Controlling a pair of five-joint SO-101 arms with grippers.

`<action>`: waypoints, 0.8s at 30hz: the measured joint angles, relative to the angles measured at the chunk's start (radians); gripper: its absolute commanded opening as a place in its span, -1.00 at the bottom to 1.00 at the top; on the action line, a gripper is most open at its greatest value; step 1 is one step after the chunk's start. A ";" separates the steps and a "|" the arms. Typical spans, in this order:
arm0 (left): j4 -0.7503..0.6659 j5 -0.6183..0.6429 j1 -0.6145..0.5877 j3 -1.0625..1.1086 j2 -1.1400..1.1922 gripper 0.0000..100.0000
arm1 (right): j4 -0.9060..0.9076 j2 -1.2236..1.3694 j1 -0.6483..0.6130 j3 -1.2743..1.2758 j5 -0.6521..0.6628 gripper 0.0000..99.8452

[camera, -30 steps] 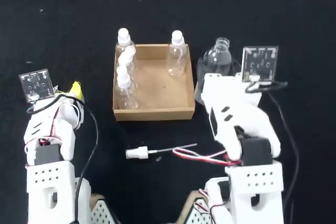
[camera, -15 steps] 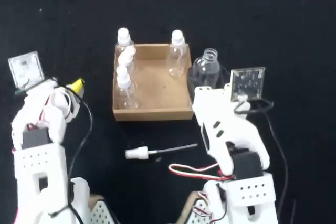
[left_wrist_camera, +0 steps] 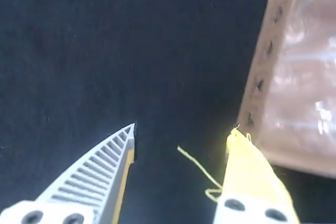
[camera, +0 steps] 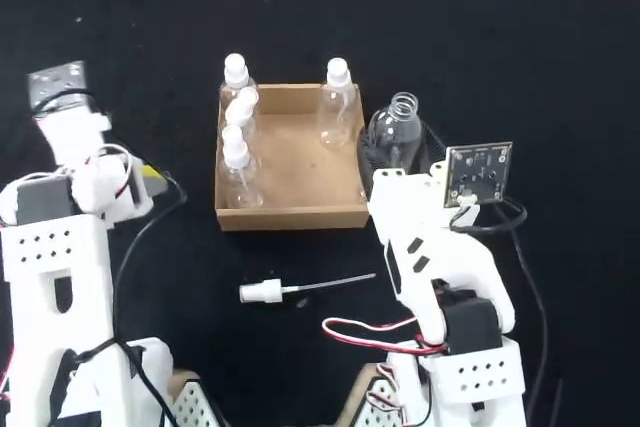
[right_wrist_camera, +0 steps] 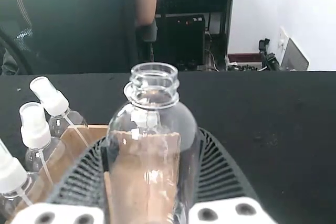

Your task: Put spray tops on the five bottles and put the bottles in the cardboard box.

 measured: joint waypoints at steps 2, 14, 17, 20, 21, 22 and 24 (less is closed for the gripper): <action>0.061 -0.046 0.032 -0.021 0.002 -0.59 | 0.000 0.000 0.000 0.000 0.000 -0.98; 0.192 -0.110 0.321 -0.006 0.012 -0.60 | -0.002 0.000 0.071 0.000 0.000 -0.98; 0.192 -0.115 0.391 0.054 0.012 -0.60 | -0.002 0.000 0.077 0.000 0.000 -0.98; 0.192 -0.118 0.450 0.060 0.012 -0.60 | -0.002 0.000 0.074 0.000 0.000 -0.98; 0.192 -0.118 0.465 0.064 0.012 -0.60 | -0.002 0.000 0.074 0.000 0.000 -0.98; 0.192 -0.118 0.477 0.066 0.012 -0.60 | -0.002 0.000 0.074 0.000 0.000 -0.98; 0.192 -0.120 0.496 0.069 0.012 -0.60 | -0.002 0.000 0.074 0.000 0.000 -0.98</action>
